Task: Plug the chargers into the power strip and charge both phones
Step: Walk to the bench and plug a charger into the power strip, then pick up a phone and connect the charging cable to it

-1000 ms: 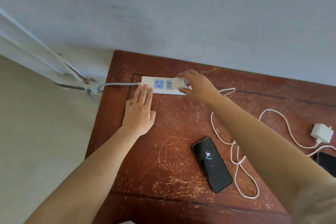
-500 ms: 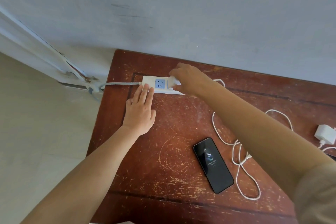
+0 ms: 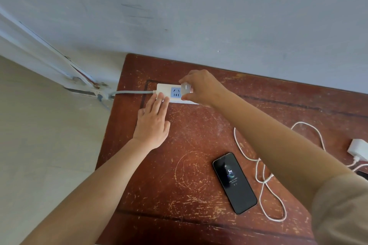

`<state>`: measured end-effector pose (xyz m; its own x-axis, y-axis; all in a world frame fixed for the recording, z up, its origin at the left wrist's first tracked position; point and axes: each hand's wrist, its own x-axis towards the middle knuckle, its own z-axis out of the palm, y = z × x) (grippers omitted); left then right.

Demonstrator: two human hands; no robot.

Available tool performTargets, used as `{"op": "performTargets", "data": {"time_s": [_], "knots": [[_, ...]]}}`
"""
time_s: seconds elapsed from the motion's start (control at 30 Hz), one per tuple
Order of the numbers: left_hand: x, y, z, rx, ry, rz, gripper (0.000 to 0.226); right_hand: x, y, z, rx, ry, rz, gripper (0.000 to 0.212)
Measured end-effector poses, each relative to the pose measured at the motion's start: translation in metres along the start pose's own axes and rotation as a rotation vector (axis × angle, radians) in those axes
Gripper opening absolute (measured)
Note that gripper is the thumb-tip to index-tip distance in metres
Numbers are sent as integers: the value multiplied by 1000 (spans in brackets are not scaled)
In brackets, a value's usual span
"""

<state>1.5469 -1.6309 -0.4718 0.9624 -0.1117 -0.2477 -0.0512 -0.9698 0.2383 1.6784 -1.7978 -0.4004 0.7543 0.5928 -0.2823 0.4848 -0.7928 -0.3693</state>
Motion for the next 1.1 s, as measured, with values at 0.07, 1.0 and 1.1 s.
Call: {"op": "performTargets", "data": {"time_s": [0.07,1.0,1.1], "knots": [[1,0,0,-7,-2,4,68,-2,4,3,19,17,14,52],[-73,66,24,-184,-53,-54,59,-267,4,147,292,366,771,93],[-98,94,47,-194,-55,-2,55,-300,-3,167,263,326,791,106]]}}
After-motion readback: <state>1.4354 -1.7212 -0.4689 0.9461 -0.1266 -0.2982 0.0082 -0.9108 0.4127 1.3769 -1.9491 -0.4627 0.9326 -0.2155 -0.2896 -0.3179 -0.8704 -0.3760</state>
